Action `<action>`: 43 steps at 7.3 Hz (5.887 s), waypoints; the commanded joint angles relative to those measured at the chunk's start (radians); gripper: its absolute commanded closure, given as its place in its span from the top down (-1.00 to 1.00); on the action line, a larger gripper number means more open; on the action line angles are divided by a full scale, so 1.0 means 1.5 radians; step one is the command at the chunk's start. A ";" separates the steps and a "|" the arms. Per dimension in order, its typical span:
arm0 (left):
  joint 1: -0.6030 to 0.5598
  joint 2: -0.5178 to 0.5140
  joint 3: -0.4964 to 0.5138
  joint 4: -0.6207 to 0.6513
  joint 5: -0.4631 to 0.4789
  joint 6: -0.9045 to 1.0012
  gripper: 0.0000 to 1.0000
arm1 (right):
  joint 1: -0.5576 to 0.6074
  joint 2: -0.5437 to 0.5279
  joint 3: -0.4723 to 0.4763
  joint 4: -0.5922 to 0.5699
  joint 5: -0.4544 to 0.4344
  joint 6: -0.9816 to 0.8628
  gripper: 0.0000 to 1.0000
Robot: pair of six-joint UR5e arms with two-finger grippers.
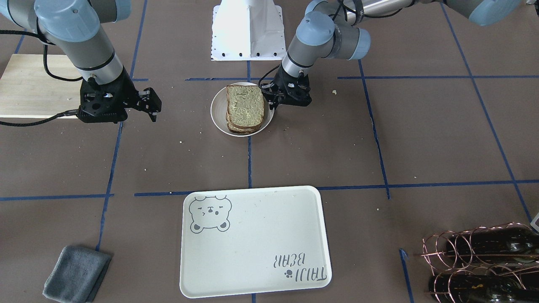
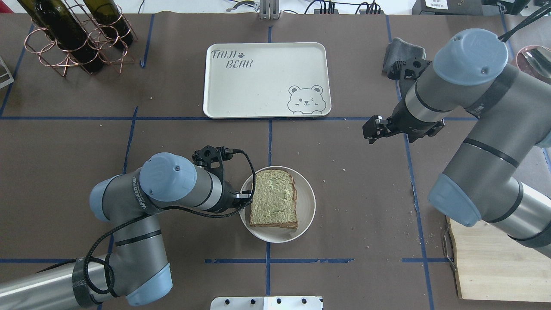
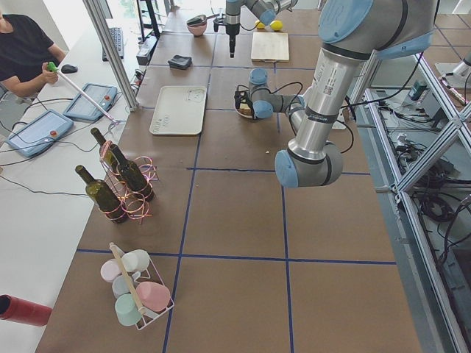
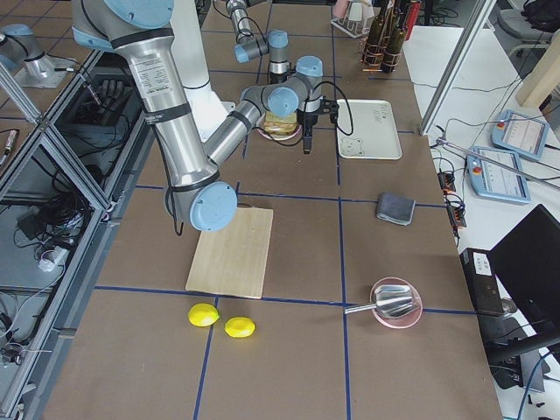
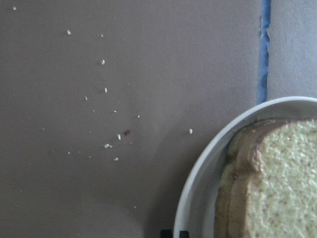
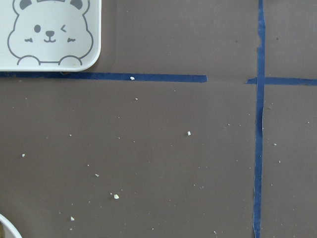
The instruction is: Make sandwich and place on tray
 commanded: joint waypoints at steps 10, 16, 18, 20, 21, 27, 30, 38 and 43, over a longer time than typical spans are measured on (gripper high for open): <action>-0.216 -0.191 0.248 -0.115 -0.084 -0.368 -1.00 | 0.375 -0.126 -0.195 -0.006 0.145 -0.668 1.00; -0.221 -0.285 0.503 -0.233 0.047 -0.394 -1.00 | 0.422 -0.130 -0.244 0.023 0.158 -0.690 1.00; -0.215 -0.292 0.521 -0.235 0.056 -0.385 -1.00 | 0.428 -0.142 -0.244 0.042 0.155 -0.690 1.00; -0.209 -0.292 0.519 -0.234 0.053 -0.364 -1.00 | 0.428 -0.141 -0.244 0.043 0.153 -0.690 1.00; -0.208 -0.290 0.505 -0.234 0.049 -0.329 -1.00 | 0.428 -0.141 -0.246 0.042 0.153 -0.689 1.00; -0.203 -0.241 0.434 -0.235 0.049 -0.309 1.00 | 0.427 -0.140 -0.251 0.043 0.157 -0.647 1.00; -0.217 -0.125 0.286 -0.221 0.049 -0.225 1.00 | 0.430 -0.141 -0.252 0.043 0.157 -0.648 1.00; -0.442 0.129 -0.018 0.025 0.013 0.526 1.00 | 0.490 -0.168 -0.251 0.045 0.162 -0.651 1.00; -0.629 0.278 -0.034 -0.004 -0.124 0.848 1.00 | 0.502 -0.234 -0.252 0.127 0.215 -0.649 1.00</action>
